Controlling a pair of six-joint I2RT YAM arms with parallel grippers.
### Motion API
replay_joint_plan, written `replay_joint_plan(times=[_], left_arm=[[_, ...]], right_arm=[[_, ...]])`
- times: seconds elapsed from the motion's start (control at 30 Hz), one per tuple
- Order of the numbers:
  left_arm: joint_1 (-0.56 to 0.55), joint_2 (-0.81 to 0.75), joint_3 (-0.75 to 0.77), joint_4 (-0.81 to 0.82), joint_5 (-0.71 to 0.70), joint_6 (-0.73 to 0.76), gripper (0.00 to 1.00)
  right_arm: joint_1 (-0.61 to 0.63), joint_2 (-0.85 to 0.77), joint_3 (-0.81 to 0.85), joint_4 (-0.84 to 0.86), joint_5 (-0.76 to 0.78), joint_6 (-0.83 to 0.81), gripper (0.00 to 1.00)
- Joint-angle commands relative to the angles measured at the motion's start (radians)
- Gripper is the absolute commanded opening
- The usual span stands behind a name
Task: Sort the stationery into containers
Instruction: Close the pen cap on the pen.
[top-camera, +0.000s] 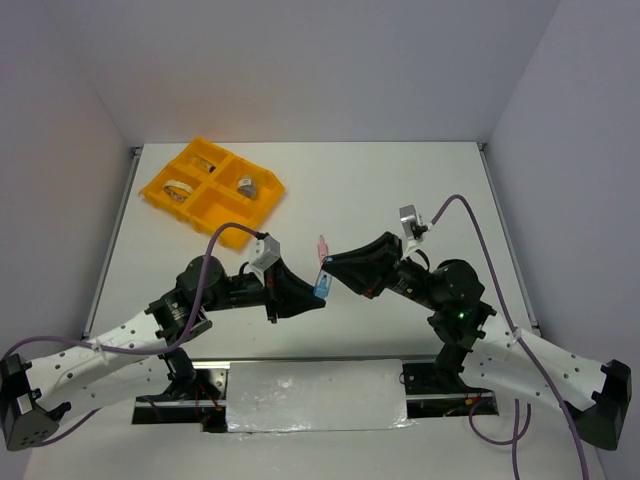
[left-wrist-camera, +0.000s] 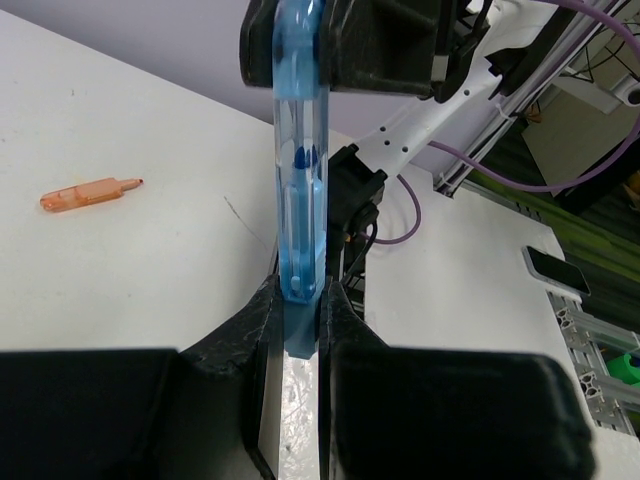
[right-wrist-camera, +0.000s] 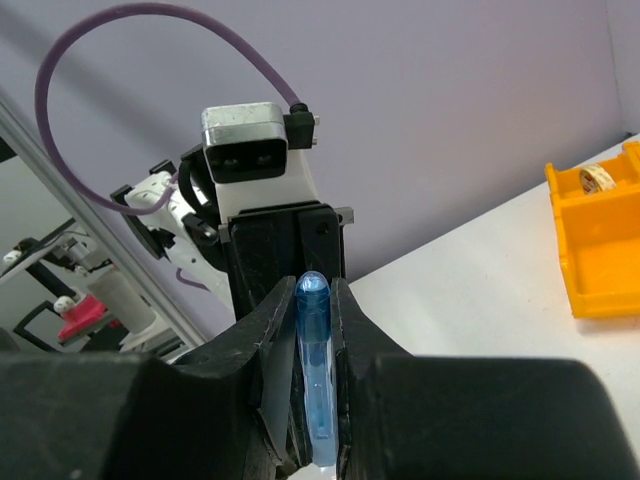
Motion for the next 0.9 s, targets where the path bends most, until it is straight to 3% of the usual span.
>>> replay_joint_plan(times=[0.0,0.87], left_arm=[[0.005,-0.012,0.005,0.073,-0.051,-0.001,0.0],[0.005,-0.039,0.05,0.052,-0.123,0.022,0.0]], right_arm=[[0.015,-0.004,-0.017,0.092,-0.041,0.024,0.0],[0.077,0.062,-0.152,0.213,-0.064,0.022,0.0]])
